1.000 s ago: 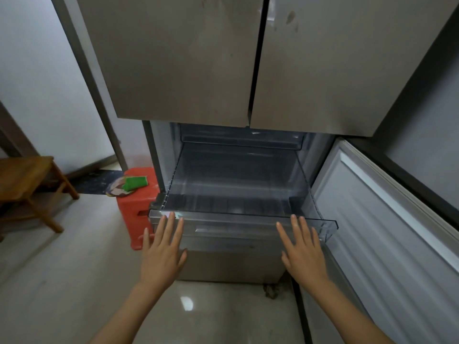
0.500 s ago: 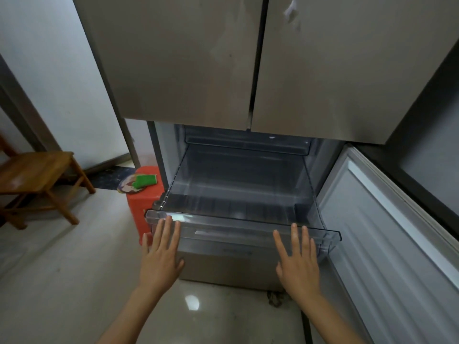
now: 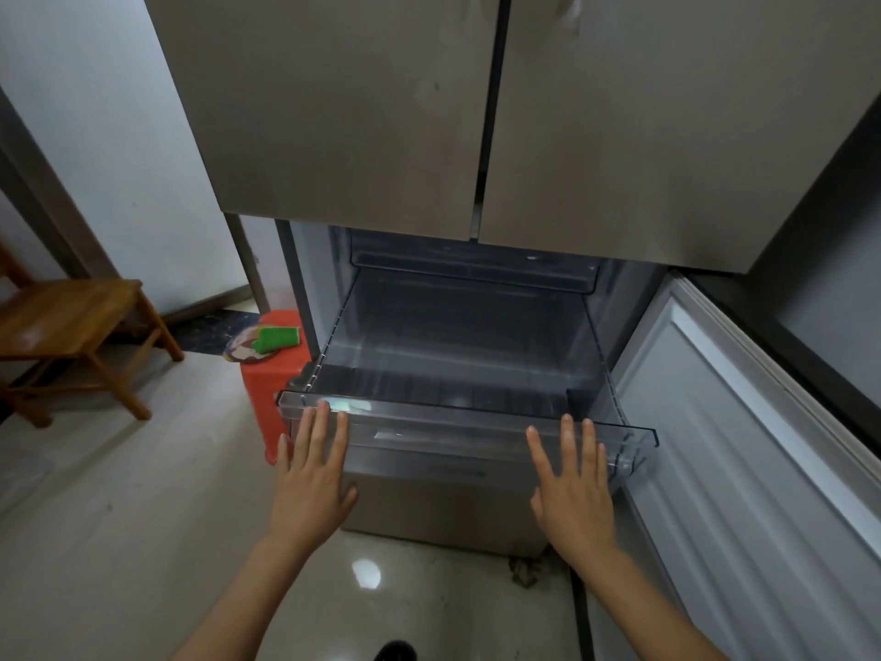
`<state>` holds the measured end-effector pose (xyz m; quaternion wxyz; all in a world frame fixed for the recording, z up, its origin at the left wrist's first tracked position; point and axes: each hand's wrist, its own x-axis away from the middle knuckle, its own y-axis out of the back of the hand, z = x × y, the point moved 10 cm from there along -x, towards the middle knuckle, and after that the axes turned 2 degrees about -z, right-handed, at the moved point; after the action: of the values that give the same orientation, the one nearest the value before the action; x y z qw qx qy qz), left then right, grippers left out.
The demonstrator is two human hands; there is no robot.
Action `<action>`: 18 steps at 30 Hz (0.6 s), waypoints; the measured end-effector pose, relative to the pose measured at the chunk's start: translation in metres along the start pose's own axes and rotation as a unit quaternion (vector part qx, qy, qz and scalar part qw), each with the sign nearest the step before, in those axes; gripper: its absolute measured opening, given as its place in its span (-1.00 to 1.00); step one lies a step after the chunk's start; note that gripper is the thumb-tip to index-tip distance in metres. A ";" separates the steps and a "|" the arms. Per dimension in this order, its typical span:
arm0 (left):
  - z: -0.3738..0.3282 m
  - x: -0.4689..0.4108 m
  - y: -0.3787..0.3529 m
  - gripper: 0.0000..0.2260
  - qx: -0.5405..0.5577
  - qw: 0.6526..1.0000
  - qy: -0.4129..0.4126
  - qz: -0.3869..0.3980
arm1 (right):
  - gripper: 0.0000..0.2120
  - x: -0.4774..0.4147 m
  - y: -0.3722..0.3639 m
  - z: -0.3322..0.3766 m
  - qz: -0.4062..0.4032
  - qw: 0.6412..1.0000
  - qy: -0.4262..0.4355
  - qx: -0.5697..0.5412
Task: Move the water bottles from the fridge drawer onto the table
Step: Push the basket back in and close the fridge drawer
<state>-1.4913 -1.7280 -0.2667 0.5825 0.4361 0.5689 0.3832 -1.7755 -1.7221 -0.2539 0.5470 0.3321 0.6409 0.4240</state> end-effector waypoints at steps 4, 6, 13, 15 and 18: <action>0.001 -0.018 0.001 0.09 0.002 1.000 -0.004 0.013 | 0.25 -0.016 -0.006 -0.003 0.043 0.999 -0.002 0.020; 0.004 -0.028 -0.003 0.08 0.003 0.999 -0.004 0.036 | 0.16 -0.025 -0.008 -0.004 0.059 0.998 -0.012 0.030; 0.005 -0.069 -0.014 -0.12 0.037 0.993 0.011 0.115 | 0.09 -0.062 -0.025 -0.013 0.132 0.990 -0.013 0.053; 0.005 -0.086 -0.015 -0.15 0.030 0.991 0.011 0.127 | 0.12 -0.077 -0.029 -0.015 0.159 0.986 -0.018 0.052; 0.006 -0.114 -0.021 -0.17 0.037 0.988 0.011 0.148 | -0.03 -0.104 -0.028 -0.017 0.186 0.981 -0.027 0.047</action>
<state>-1.4932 -1.8422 -0.2489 0.4967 0.5319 0.5185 0.4489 -1.7728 -1.8290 -0.2348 0.4596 0.4822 0.5723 0.4783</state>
